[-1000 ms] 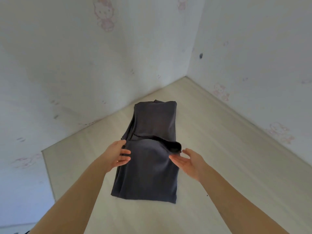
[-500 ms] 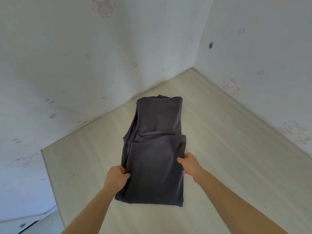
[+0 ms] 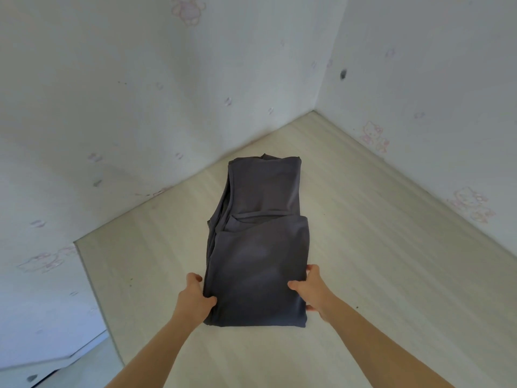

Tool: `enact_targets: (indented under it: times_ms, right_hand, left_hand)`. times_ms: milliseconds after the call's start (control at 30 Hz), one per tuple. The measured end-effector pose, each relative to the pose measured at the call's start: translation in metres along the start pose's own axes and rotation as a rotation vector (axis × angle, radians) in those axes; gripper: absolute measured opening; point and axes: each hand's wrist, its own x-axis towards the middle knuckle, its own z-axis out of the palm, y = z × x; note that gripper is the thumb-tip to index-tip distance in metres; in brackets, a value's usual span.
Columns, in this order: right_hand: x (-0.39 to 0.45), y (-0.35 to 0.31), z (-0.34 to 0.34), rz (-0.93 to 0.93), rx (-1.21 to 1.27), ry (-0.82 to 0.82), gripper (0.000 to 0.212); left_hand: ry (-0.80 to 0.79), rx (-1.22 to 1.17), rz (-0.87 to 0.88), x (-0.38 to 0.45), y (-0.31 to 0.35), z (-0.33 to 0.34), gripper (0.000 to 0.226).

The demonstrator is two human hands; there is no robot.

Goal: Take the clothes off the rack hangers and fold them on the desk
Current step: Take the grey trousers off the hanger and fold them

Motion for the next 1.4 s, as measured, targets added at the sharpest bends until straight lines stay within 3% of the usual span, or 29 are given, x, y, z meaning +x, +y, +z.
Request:
enact_targets:
  times_ms: [233, 333, 433, 533, 667, 767, 1000, 1133, 1267, 1333, 1400]
  right_hand:
    - [-0.034, 0.013, -0.003, -0.129, 0.008, 0.09, 0.057]
    - [-0.053, 0.014, -0.006, -0.2, 0.024, 0.085, 0.046]
    - [-0.071, 0.021, -0.011, -0.227, -0.003, 0.094, 0.031]
    - [-0.087, 0.023, -0.021, -0.24, 0.017, 0.069, 0.031]
    - [-0.105, 0.011, -0.038, -0.209, 0.142, 0.011, 0.031]
    - [-0.107, -0.01, -0.049, -0.121, 0.325, -0.031, 0.017]
    - [-0.065, -0.068, -0.07, 0.12, 0.734, -0.049, 0.013]
    - [-0.023, -0.097, -0.078, 0.168, 0.775, -0.115, 0.018]
    - [0.022, -0.117, -0.083, 0.05, 0.972, -0.095, 0.017]
    - [0.048, -0.12, -0.082, -0.052, 0.991, 0.023, 0.016]
    - [0.073, -0.116, -0.075, -0.146, 0.657, 0.209, 0.021]
  left_hand:
    - [-0.086, -0.142, 0.158, -0.029, 0.005, -0.019, 0.063]
    - [-0.213, -0.274, 0.217, -0.056, 0.021, -0.036, 0.062]
    - [-0.368, -0.341, 0.211, -0.078, 0.033, -0.048, 0.048]
    - [-0.488, -0.328, 0.154, -0.089, 0.037, -0.065, 0.021]
    - [-0.605, -0.44, 0.062, -0.09, 0.049, -0.09, 0.013]
    - [-0.627, -0.576, -0.012, -0.08, 0.065, -0.103, 0.011]
    - [-0.479, -0.907, -0.157, -0.02, 0.115, -0.111, 0.019]
    - [-0.388, -0.883, -0.126, 0.02, 0.149, -0.107, 0.026]
    - [-0.286, -1.041, 0.045, 0.065, 0.175, -0.098, 0.011]
    - [-0.083, -0.928, 0.133, 0.085, 0.176, -0.085, 0.037]
    - [0.118, -0.624, 0.111, 0.097, 0.168, -0.067, 0.054]
